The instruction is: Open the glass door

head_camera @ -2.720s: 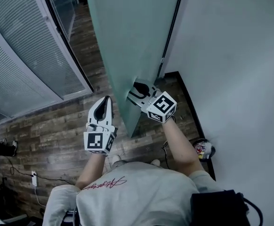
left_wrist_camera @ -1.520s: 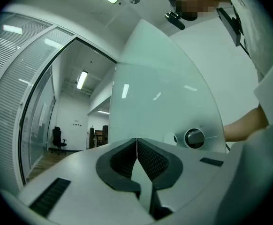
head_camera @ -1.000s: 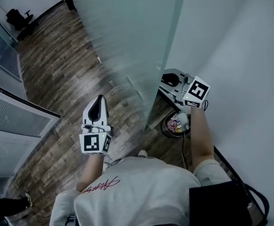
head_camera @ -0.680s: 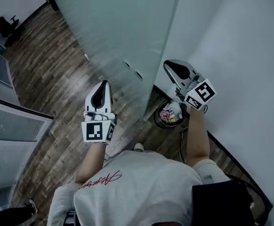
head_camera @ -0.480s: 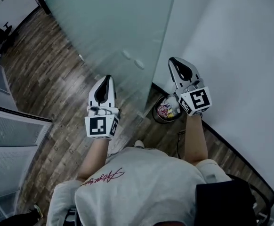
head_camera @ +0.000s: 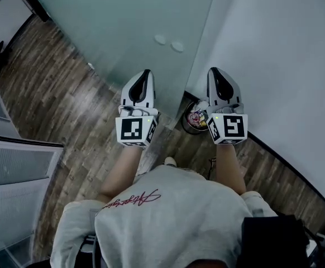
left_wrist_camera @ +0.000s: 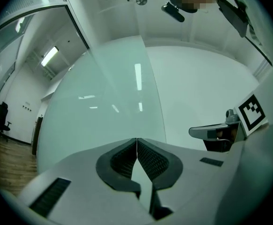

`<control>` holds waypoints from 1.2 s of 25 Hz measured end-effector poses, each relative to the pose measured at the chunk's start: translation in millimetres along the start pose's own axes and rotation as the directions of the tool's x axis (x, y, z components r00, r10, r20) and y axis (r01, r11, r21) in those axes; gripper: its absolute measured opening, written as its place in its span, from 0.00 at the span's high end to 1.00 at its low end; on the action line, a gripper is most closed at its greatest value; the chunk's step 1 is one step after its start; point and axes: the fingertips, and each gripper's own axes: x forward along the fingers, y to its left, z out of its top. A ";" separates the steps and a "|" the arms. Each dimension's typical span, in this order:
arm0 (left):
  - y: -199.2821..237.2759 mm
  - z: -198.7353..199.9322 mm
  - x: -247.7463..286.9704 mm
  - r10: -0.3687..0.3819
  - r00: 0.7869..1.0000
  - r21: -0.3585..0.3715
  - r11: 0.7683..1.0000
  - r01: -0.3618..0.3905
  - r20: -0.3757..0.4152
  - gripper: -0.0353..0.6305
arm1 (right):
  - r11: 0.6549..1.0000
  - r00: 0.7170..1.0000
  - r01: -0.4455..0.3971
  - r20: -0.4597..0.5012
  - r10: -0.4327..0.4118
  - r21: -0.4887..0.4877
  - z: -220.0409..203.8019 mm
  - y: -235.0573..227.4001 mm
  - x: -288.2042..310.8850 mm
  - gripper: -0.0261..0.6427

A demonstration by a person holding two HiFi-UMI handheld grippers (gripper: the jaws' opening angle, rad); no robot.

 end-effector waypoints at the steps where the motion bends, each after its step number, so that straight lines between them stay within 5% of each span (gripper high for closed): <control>1: -2.5 1.7 3.2 -0.012 1.000 0.000 1.000 0.012 0.005 0.92 | 1.000 1.000 0.015 0.005 -0.015 0.002 2.8 -0.5 -1.2 0.92; 12: -13.9 10.4 14.6 -0.065 0.998 -0.001 0.998 0.065 0.027 0.92 | 0.995 0.995 0.097 0.005 -0.097 -0.037 16.8 1.2 -8.6 0.92; 30: -4.1 10.4 11.9 -0.046 0.999 -0.016 0.999 0.047 0.024 0.92 | 0.995 0.995 0.098 -0.012 -0.099 -0.019 11.9 12.1 -13.0 0.94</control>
